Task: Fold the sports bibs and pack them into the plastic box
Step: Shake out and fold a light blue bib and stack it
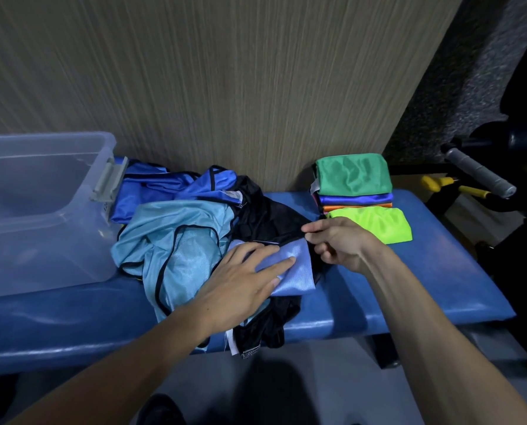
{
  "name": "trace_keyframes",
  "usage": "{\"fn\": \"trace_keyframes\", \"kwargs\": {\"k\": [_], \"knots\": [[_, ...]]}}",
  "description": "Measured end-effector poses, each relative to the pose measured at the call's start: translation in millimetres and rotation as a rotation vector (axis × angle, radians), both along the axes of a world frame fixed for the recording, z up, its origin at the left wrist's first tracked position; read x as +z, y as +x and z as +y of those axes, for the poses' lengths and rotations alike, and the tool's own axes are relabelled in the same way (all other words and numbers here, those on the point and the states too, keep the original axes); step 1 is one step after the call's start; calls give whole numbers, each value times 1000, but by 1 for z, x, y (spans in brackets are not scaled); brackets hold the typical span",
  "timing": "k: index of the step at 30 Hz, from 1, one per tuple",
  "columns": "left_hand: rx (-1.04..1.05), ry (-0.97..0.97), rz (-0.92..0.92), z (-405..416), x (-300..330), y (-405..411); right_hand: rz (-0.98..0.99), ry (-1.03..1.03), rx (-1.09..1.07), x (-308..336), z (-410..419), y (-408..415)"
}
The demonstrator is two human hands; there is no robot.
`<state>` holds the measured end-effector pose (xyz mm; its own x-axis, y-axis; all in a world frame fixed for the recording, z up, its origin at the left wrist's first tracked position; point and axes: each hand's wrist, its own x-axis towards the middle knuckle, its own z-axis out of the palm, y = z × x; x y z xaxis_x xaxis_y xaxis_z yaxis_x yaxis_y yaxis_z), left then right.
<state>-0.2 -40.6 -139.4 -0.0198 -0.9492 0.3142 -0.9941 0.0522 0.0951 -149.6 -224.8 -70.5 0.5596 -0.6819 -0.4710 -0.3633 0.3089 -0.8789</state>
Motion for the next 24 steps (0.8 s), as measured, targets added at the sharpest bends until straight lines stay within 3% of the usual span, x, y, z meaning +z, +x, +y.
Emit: {"fn": "trace_keyframes", "kwargs": {"k": [5, 10, 13, 17, 19, 22, 24], "knots": [[3, 4, 14, 1, 1, -1, -91, 244, -21, -3, 1, 1], [11, 33, 14, 1, -2, 0, -110, 218, -180, -10, 13, 12], [5, 39, 1, 1, -2, 0, 36, -73, -163, -18, 16, 21], [1, 49, 8, 0, -1, -1, 322, -793, 94, -25, 14, 26], [7, 63, 34, -1, -2, -1, 500, -1050, 221, -25, 20, 27], [6, 97, 58, -1, -2, 2, 732, -1229, 287, -16, 22, 26], [-3, 111, 92, -2, -1, 4, 752, -1213, 241, -10, 22, 20]]}}
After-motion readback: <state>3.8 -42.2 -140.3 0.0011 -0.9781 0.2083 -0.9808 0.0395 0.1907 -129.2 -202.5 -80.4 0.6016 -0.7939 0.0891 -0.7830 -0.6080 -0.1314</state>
